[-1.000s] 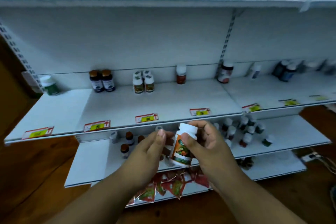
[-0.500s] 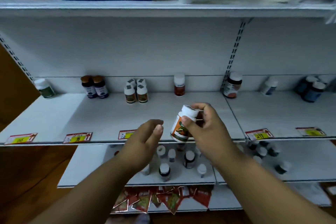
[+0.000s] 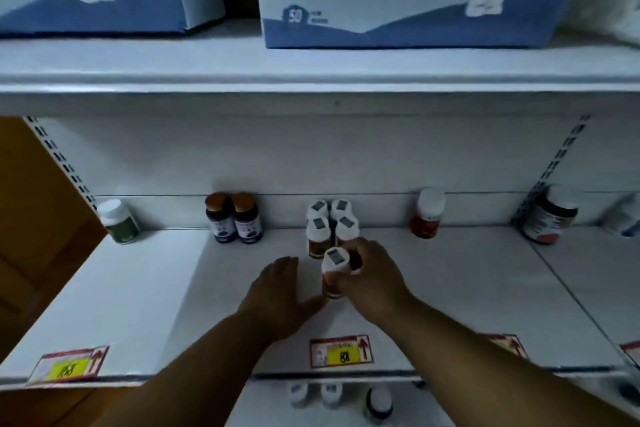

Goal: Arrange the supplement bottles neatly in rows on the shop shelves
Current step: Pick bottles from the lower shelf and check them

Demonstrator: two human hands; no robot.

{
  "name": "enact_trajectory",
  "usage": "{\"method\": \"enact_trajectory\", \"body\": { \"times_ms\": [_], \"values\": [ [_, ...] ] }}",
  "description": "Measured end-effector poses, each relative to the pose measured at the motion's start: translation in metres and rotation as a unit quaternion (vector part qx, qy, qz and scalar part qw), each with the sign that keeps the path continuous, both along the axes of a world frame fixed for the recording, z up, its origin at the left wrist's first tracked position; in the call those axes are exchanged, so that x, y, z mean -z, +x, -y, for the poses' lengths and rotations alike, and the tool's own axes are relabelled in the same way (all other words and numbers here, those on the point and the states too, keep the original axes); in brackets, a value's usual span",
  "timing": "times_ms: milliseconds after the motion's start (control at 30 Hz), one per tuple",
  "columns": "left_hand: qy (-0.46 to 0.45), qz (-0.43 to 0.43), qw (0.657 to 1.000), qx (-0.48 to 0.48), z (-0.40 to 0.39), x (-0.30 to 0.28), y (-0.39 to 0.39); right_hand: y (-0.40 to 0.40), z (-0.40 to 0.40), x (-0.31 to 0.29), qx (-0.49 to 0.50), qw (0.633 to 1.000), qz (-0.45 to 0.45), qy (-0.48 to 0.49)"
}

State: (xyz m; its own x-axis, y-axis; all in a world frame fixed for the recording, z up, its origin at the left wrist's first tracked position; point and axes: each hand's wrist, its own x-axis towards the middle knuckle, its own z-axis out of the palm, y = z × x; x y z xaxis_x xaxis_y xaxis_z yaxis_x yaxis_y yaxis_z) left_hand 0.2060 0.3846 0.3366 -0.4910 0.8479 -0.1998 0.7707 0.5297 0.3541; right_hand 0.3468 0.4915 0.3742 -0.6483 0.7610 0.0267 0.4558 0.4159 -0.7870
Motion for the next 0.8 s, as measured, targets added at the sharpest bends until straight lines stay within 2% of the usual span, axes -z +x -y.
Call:
{"method": "enact_trajectory", "body": {
  "times_ms": [200,467,633,800],
  "values": [
    [0.004,-0.022,1.000,0.012,-0.032,0.023,-0.027,-0.039,-0.014,0.023,0.024,0.998,0.042,0.035],
    [-0.016,-0.062,0.996,0.068,-0.042,0.029,-0.028,-0.047,-0.011,0.028,0.046,0.998,0.023,0.036],
    [0.008,-0.042,0.998,0.042,-0.025,0.022,-0.020,-0.031,-0.002,0.029,0.069,0.997,0.009,0.015],
    [0.016,-0.050,0.998,0.018,0.018,0.009,0.009,0.000,0.026,0.027,0.021,0.999,0.002,0.045]
  ]
}}
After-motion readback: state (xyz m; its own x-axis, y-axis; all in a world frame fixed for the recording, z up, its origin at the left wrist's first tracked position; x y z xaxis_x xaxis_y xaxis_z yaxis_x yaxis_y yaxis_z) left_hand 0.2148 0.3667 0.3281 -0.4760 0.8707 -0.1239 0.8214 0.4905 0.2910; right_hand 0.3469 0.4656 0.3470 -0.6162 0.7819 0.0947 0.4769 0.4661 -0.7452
